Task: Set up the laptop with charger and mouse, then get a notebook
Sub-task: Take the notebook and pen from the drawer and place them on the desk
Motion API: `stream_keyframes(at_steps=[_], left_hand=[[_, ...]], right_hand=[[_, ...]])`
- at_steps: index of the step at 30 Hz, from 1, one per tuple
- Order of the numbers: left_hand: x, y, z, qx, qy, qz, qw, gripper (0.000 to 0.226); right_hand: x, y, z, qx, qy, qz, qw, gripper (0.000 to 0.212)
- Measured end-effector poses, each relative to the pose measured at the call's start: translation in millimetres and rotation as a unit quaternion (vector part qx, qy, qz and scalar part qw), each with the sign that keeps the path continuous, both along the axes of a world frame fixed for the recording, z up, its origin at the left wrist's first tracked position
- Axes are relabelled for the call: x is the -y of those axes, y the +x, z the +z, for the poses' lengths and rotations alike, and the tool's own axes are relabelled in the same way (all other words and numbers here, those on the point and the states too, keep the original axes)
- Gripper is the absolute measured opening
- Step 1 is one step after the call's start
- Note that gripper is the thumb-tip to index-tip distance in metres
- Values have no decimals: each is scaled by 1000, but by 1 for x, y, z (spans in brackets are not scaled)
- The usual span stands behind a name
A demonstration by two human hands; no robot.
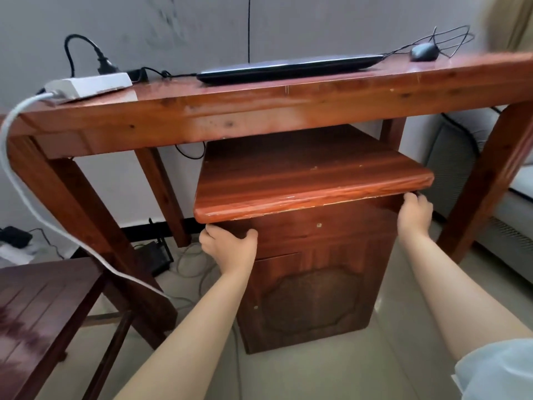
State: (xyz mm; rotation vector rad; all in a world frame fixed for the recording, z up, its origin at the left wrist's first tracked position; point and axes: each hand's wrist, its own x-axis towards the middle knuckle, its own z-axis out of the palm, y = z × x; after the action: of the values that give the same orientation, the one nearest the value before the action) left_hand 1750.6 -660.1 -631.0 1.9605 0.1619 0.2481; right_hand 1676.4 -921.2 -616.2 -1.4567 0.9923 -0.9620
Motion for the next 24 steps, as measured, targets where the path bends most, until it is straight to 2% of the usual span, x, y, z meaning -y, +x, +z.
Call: stream_keyframes(at_steps=[5, 11, 16, 21, 24], left_hand=[[1, 0, -5, 34, 59, -12, 998, 96], [-8, 17, -7, 65, 134, -24, 989, 100], [-13, 23, -2, 68, 101, 4, 993, 93], [-21, 25, 0, 60, 42, -4, 997, 81], [-27, 15, -1, 70, 27, -13, 997, 78]], right_hand=[[-1, -2, 7, 51, 77, 5, 996, 40], [-7, -2, 5, -2, -3, 17, 1000, 47], [-12, -3, 1, -39, -47, 35, 998, 53], [-2, -8, 10, -128, -28, 92, 987, 58], [-2, -17, 13, -145, -22, 112, 983, 60]])
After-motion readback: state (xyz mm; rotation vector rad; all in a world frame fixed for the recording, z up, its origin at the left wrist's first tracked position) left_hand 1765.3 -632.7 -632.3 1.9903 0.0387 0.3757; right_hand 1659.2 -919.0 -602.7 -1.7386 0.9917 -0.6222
